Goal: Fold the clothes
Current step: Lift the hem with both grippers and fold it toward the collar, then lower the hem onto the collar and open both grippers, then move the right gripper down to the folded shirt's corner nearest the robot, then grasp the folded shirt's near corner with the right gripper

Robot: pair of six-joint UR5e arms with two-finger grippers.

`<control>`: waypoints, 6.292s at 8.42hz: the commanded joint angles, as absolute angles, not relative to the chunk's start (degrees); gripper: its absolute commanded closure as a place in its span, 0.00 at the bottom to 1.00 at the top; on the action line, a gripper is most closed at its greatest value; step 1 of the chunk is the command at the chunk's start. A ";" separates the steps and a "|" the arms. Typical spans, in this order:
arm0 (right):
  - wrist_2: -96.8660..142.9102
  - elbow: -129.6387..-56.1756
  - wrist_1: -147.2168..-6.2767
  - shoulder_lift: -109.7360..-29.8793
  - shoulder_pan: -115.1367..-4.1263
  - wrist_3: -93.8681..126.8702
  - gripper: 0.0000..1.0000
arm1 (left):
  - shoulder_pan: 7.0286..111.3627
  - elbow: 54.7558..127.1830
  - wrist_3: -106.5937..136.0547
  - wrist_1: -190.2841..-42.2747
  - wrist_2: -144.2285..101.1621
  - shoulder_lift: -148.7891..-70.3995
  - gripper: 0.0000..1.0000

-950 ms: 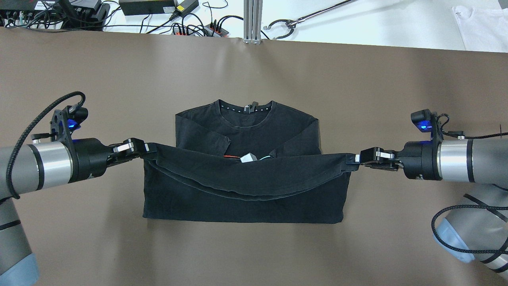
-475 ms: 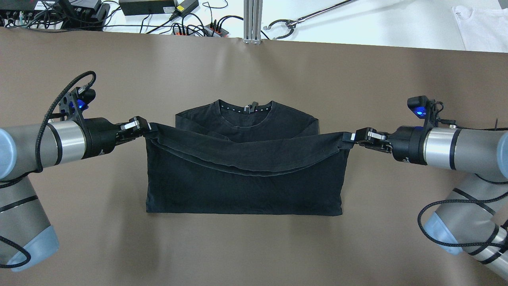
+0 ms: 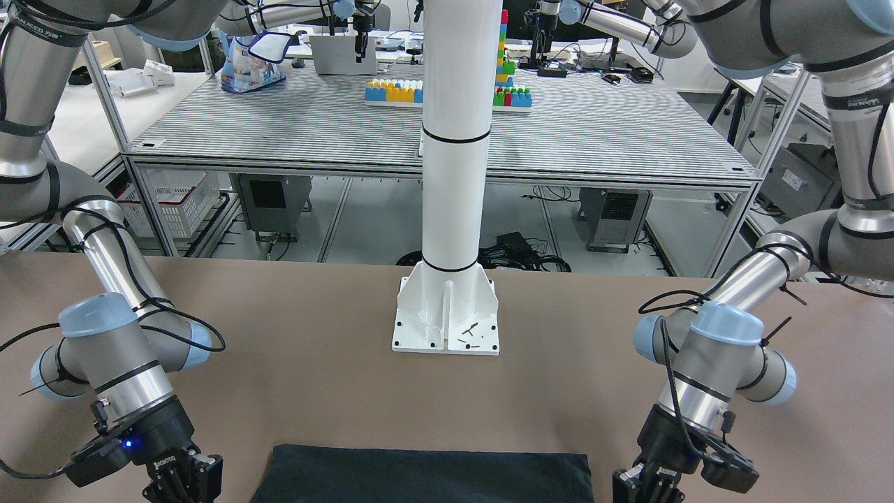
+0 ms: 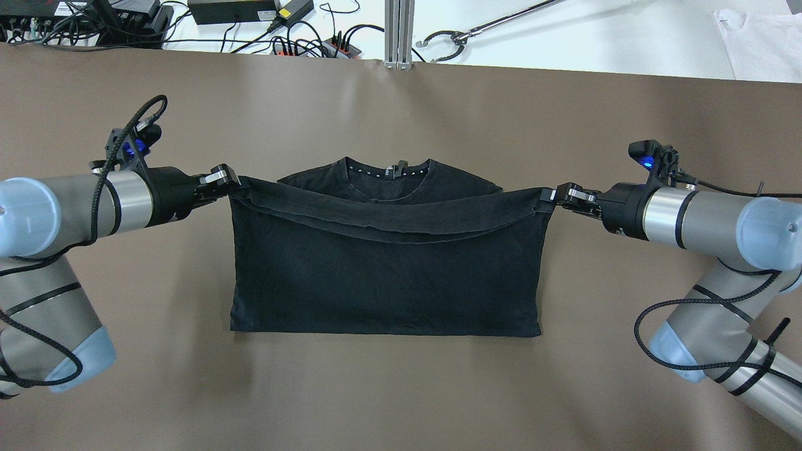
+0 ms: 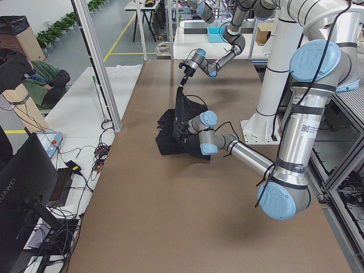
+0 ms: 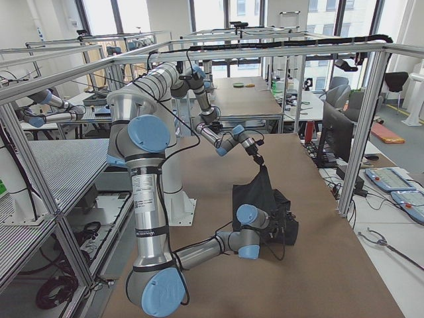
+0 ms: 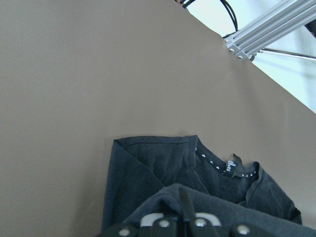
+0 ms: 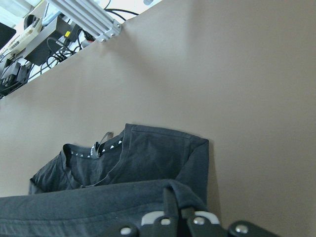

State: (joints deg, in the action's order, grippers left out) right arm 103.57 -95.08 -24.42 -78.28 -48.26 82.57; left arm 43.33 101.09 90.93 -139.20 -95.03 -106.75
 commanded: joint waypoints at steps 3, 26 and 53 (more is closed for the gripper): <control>101.60 -91.93 -25.22 -76.57 -49.13 83.14 1.00 | 47.37 95.01 90.18 -139.13 -100.19 -108.89 1.00; 114.35 -99.85 -38.94 -80.32 -39.46 95.36 0.06 | 47.37 95.10 91.23 -134.38 -97.47 -115.66 0.00; 114.51 -92.28 -27.42 -81.04 -34.98 95.89 1.00 | 47.02 94.40 90.62 -134.38 -96.15 -115.93 0.00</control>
State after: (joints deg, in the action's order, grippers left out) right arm 113.72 -92.09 -27.44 -81.14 -34.65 96.00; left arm 47.11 94.47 90.62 -134.38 -96.09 -115.93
